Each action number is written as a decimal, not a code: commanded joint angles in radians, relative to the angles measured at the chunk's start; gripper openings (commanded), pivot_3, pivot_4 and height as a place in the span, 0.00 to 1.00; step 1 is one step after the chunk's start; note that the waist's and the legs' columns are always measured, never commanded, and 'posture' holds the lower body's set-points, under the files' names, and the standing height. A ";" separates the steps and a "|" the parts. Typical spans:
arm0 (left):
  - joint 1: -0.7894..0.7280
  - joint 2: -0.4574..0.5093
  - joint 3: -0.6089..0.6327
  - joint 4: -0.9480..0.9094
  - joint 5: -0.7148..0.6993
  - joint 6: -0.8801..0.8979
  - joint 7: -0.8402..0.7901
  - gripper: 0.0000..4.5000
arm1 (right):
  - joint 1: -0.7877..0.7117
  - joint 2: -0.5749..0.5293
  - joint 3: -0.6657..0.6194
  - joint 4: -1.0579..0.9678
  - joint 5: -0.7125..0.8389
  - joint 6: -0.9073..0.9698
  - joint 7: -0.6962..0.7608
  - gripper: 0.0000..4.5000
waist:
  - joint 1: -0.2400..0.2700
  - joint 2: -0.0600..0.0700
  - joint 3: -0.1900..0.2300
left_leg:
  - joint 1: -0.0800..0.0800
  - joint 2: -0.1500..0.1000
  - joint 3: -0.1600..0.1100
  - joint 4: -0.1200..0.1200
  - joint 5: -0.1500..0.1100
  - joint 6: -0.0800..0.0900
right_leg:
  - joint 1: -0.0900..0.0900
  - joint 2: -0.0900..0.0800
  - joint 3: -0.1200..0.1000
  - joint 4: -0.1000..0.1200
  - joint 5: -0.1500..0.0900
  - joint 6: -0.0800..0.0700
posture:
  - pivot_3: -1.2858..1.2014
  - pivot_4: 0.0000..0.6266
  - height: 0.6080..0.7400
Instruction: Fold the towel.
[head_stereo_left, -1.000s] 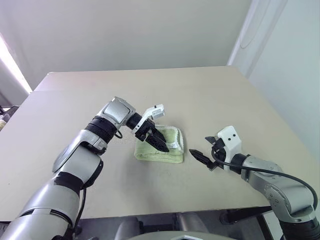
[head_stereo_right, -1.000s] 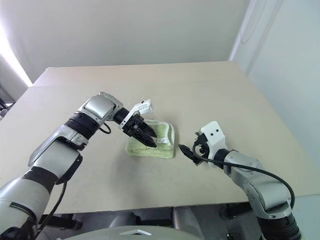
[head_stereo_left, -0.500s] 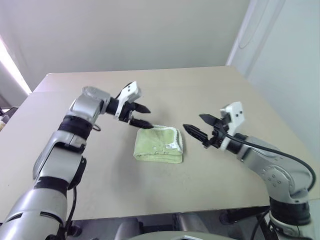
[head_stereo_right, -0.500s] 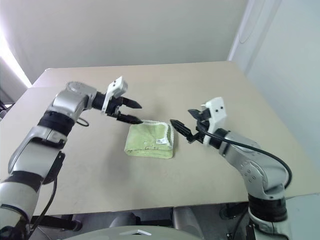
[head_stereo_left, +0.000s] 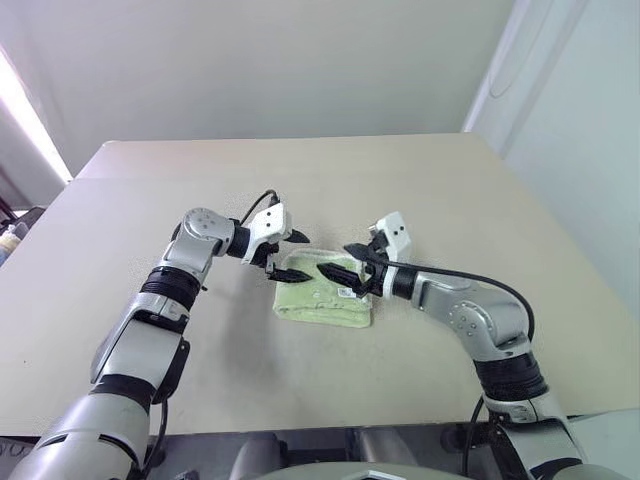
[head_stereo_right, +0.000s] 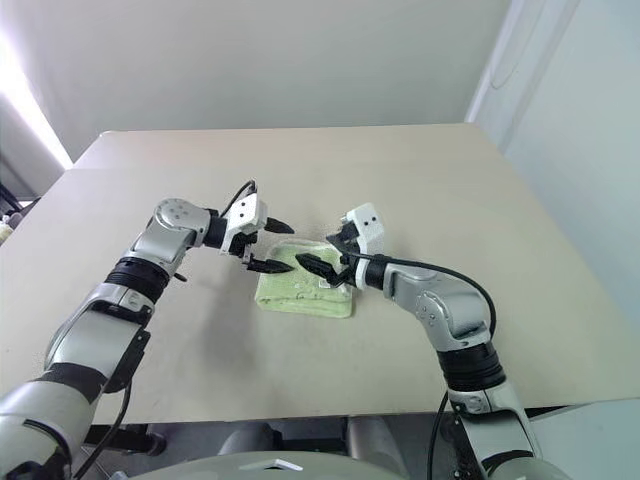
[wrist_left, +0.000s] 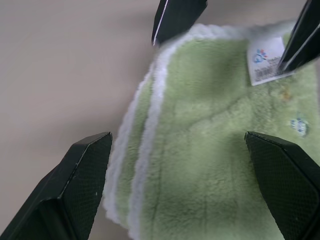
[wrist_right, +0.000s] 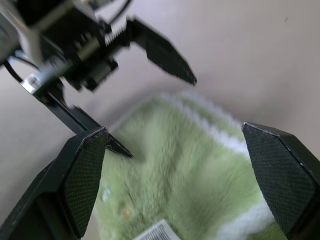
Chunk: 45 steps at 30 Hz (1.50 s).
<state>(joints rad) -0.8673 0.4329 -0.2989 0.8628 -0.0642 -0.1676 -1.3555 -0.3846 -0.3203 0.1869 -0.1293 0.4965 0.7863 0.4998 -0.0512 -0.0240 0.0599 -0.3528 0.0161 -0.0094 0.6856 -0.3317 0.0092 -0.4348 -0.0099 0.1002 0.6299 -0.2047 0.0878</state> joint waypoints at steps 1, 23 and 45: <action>0.015 -0.009 0.007 -0.014 0.013 -0.008 -0.016 1.00 | 0.017 0.001 0.049 0.050 -0.094 -0.060 -0.010 1.00 | 0.000 0.000 0.000 | 0.000 0.000 0.000 0.000 0.000 0.000 | 0.000 0.000 0.000 0.000 0.000 0.000 | 0.52 0.00 0.79; -0.025 0.011 0.070 -0.037 0.006 0.085 -0.128 1.00 | 0.073 -0.057 -0.045 -0.147 -0.086 -0.020 0.080 1.00 | -0.017 -0.001 -0.002 | 0.013 0.000 -0.001 0.001 0.000 0.000 | 0.010 0.000 0.000 -0.001 -0.004 0.000 | 0.52 0.00 0.79; 0.149 0.196 0.129 -0.379 -0.069 0.354 -0.139 1.00 | -0.123 -0.237 0.343 -0.079 -0.363 -0.209 0.326 1.00 | -0.017 -0.001 -0.001 | 0.013 0.000 0.000 -0.001 0.000 0.000 | 0.008 0.000 0.000 -0.001 -0.005 0.000 | 0.52 0.00 0.79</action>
<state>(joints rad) -0.7182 0.6270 -0.1890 0.5318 -0.1121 0.1702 -1.5087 -0.4903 -0.5664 0.5146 -0.2209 0.1652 0.6121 0.8291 -0.0685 -0.0250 0.0589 -0.3398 0.0164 -0.0099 0.6848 -0.3317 0.0092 -0.4270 -0.0103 0.0999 0.6287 -0.2094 0.0877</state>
